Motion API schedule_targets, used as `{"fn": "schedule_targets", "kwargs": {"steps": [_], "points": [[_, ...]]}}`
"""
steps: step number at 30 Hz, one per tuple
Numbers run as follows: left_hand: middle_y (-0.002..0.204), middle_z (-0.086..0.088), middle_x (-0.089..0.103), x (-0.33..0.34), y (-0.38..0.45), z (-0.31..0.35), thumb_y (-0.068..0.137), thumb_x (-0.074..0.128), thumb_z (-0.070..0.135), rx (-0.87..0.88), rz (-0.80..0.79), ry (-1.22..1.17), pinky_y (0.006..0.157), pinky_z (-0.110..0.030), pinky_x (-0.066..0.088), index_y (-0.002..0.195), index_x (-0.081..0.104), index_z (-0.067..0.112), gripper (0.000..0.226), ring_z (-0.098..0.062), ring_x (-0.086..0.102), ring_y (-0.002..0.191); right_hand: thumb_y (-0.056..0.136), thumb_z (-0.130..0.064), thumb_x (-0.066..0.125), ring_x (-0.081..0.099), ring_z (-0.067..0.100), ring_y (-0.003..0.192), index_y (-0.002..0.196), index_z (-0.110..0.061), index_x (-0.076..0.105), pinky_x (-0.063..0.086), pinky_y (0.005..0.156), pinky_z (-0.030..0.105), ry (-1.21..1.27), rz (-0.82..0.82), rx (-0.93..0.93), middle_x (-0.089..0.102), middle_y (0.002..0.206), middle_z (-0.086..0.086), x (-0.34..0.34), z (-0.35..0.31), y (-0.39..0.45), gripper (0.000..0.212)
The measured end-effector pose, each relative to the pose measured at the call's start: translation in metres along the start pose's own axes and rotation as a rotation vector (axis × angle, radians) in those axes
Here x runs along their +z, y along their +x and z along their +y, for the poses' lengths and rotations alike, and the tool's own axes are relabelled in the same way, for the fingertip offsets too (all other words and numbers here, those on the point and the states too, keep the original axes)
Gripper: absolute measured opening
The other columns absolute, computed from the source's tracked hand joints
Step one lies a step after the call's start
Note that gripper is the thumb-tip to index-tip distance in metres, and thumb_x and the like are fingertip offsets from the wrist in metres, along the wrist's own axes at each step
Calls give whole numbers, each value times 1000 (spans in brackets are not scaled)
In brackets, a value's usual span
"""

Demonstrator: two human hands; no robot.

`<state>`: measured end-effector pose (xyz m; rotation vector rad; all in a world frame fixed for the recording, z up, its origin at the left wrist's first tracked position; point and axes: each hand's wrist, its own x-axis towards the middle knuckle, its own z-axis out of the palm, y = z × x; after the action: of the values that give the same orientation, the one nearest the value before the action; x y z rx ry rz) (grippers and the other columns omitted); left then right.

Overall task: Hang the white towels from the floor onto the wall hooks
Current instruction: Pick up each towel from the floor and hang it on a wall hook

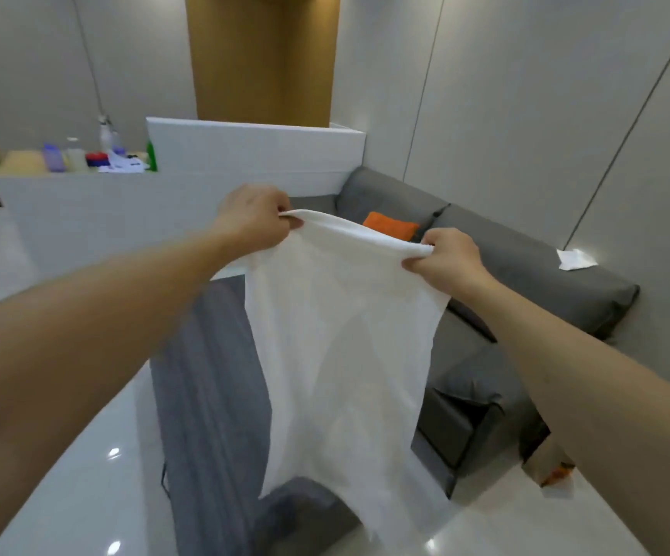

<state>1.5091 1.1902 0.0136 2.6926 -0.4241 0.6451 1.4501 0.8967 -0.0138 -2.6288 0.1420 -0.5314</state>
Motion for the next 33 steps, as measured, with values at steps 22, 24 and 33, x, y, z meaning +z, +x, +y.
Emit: {"fn": "schedule_targets", "kwargs": {"steps": [22, 24, 33], "points": [[101, -9, 64, -38, 13, -63, 91, 65, 24, -394, 72, 257, 71, -35, 44, 98, 74, 17, 13, -24, 53, 84, 76, -47, 77, 61, 20, 61, 68, -10, 67, 46, 56, 34, 506, -232, -309, 64, 65, 3, 68, -56, 135, 39], [110, -13, 63, -31, 30, -84, 92, 63, 25, -428, 61, 272, 79, -40, 51, 100, 74, 17, 15, -27, 56, 88, 77, -44, 76, 67, 25, 68, 72, -13, 71, 55, 62, 39, 447, -242, -310, 69, 72, 8, 86, -67, 159, 32], [86, -4, 63, 21, 129, -230, 93, 55, 53, -592, 57, 391, 62, -31, 45, 94, 69, 23, 33, -24, 58, 79, 65, -37, 83, 57, 21, 61, 53, -17, 61, 44, 55, 34, 278, -254, -212, 58, 56, -2, 194, -128, 291, 32]]}}
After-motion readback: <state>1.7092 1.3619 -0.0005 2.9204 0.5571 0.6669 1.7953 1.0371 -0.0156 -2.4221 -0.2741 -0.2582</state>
